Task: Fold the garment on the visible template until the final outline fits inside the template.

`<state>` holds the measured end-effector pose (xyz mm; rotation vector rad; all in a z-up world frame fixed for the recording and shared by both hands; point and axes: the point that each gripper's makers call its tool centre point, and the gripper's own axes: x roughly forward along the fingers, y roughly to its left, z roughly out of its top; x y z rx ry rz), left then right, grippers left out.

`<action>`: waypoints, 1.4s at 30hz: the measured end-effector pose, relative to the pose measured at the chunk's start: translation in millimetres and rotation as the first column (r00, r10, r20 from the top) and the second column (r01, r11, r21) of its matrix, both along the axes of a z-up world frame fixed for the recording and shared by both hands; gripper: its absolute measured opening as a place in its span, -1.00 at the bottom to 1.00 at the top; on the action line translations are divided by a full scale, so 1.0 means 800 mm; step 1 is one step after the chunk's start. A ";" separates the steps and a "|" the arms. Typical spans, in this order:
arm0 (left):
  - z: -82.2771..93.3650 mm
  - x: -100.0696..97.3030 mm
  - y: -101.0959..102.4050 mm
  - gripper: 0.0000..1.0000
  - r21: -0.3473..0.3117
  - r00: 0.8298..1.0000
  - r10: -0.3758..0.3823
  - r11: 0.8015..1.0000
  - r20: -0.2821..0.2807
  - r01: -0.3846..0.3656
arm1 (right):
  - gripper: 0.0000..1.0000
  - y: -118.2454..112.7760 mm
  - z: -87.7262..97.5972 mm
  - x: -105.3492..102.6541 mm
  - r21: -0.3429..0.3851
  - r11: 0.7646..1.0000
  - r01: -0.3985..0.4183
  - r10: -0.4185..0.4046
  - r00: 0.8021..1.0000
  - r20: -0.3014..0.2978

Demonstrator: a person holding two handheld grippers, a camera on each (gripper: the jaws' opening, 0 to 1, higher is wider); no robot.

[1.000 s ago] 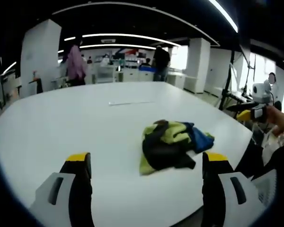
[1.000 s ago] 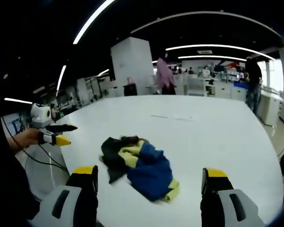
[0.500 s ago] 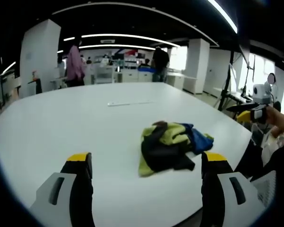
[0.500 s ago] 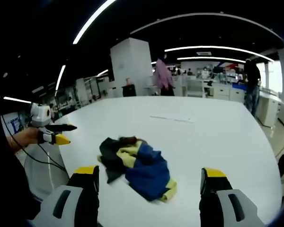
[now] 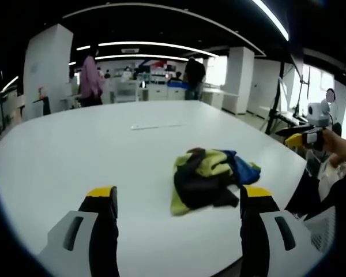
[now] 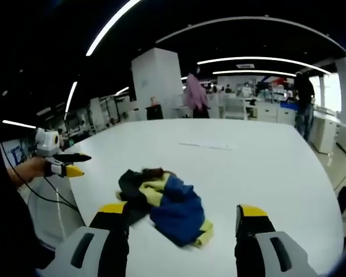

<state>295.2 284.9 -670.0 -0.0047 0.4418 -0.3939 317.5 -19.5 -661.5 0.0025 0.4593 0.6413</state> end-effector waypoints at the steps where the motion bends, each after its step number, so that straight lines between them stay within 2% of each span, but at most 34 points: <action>1: 0.000 0.000 0.000 0.67 -0.001 1.000 0.000 1.000 0.001 0.000 | 0.45 0.000 -0.001 0.001 -0.003 1.000 0.000 0.000 1.000 0.000; 23: -0.002 0.010 -0.006 0.52 0.000 1.000 -0.021 1.000 -0.007 0.021 | 0.27 0.008 -0.007 0.003 -0.001 1.000 -0.016 0.016 1.000 -0.011; 42: -0.005 0.025 -0.012 0.39 0.009 0.999 -0.045 0.999 -0.012 0.045 | 0.10 0.021 -0.018 0.016 -0.003 0.999 -0.046 0.046 0.998 -0.030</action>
